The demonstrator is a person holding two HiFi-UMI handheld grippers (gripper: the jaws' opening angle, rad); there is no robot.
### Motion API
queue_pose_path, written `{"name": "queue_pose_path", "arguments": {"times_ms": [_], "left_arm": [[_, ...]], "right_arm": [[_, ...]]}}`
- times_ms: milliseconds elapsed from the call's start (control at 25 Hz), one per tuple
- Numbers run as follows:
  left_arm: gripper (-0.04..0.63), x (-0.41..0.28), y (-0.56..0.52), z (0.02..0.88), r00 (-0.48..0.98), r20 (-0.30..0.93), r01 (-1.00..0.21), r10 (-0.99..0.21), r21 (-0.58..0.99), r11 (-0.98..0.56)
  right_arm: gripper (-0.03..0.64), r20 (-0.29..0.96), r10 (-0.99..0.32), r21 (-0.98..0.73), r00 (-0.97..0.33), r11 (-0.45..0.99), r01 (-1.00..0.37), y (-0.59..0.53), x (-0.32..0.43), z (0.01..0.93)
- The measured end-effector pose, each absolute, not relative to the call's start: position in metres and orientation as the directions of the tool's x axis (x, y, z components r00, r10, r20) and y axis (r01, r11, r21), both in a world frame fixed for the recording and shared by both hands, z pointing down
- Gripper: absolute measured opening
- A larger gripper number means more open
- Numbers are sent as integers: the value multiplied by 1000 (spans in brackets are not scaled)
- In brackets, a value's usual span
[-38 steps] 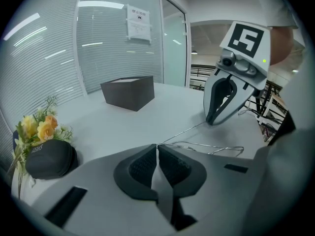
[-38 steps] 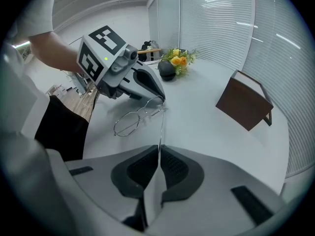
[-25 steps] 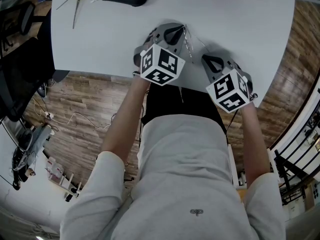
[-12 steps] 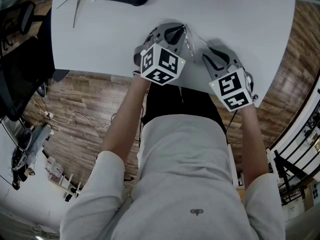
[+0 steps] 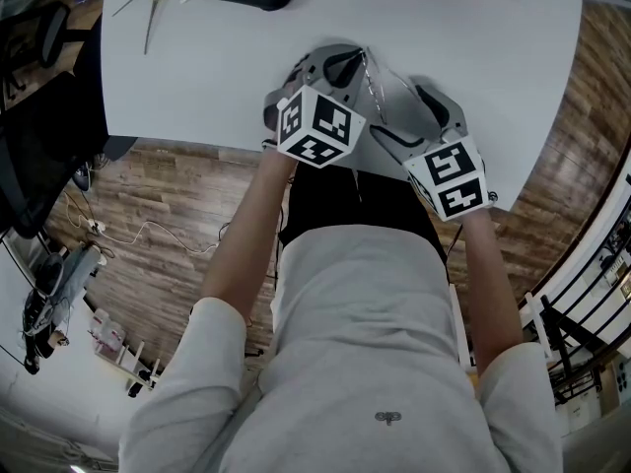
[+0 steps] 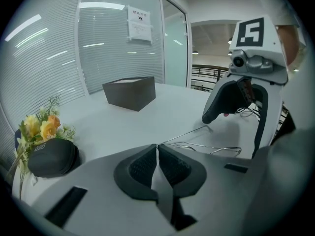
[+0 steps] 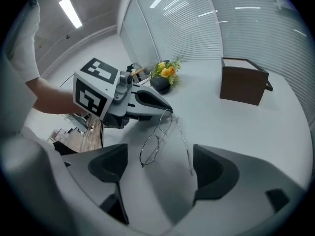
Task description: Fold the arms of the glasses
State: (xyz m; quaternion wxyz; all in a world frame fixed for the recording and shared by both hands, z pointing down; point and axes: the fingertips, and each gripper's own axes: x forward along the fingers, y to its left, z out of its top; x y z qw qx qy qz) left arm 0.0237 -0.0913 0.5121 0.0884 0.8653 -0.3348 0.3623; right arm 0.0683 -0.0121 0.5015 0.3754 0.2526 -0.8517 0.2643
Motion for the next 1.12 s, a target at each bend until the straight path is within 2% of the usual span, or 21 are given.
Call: {"name": "queue_pose_path", "arguments": {"times_ms": [320,480,680,1120], "left_arm": [[29,23,-91,513,512,687,-648,-515,-85,-757],[29,22,-90,513,510,688,-650,-516,-86,-755],[29,22,-91,512,508,689,-650,-517,-87,-755],[29,22,-93,513,507,690,-655,-516,-80,-751]], "right_arm": [[358,826,-255,-159,-502,750,-642,-8,71,518],[332,827,-253,-149,-502,763,-629,-8,73,518],[252,824,-244,-151,-512,776,-613,-6,73,516],[173,814,-230,-174,-534,780,-601,-1,68,515]]}}
